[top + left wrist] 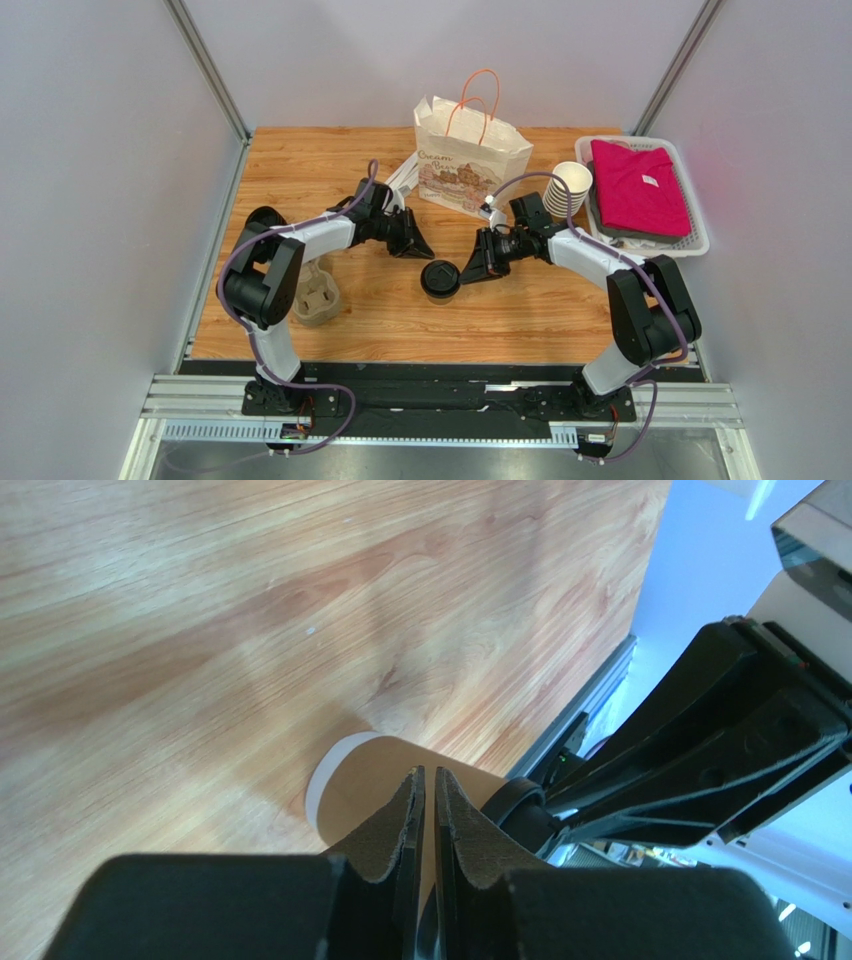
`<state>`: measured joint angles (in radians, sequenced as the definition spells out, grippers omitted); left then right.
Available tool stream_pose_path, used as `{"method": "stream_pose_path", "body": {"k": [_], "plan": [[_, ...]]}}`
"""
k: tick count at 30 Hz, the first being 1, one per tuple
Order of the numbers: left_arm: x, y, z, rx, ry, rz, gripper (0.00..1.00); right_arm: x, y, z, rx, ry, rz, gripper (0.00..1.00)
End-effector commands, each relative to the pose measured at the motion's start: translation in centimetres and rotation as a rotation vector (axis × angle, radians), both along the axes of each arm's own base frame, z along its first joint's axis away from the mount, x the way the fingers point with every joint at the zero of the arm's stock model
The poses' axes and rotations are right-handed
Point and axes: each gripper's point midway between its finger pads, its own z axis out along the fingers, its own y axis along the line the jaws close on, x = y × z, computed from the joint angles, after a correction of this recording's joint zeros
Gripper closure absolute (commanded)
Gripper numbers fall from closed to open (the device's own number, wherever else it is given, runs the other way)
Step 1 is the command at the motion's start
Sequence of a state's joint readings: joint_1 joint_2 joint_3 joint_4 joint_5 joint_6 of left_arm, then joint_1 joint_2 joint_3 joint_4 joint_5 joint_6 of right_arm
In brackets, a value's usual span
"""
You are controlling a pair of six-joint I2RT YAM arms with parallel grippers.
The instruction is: Pack the takeout coffee
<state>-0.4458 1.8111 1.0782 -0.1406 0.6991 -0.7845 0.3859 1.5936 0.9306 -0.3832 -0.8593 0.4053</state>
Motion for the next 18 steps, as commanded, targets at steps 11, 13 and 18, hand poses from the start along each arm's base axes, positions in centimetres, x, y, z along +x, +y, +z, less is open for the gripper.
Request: {"method": "stream_pose_path", "body": {"k": [11,13,18], "plan": [[0.6,3.6,1.7,0.033,-0.079,0.055,0.68,-1.9,0.5,4.9,0.088,-0.078,0.064,0.73],[-1.2,5.1,2.2,0.059,-0.060,0.073,0.66,-2.1,0.3,6.2,0.100,-0.128,0.070,0.71],[-6.8,6.5,2.1,0.071,0.084,0.073,0.66,-1.7,0.2,7.8,0.095,-0.233,0.055,0.70]]}}
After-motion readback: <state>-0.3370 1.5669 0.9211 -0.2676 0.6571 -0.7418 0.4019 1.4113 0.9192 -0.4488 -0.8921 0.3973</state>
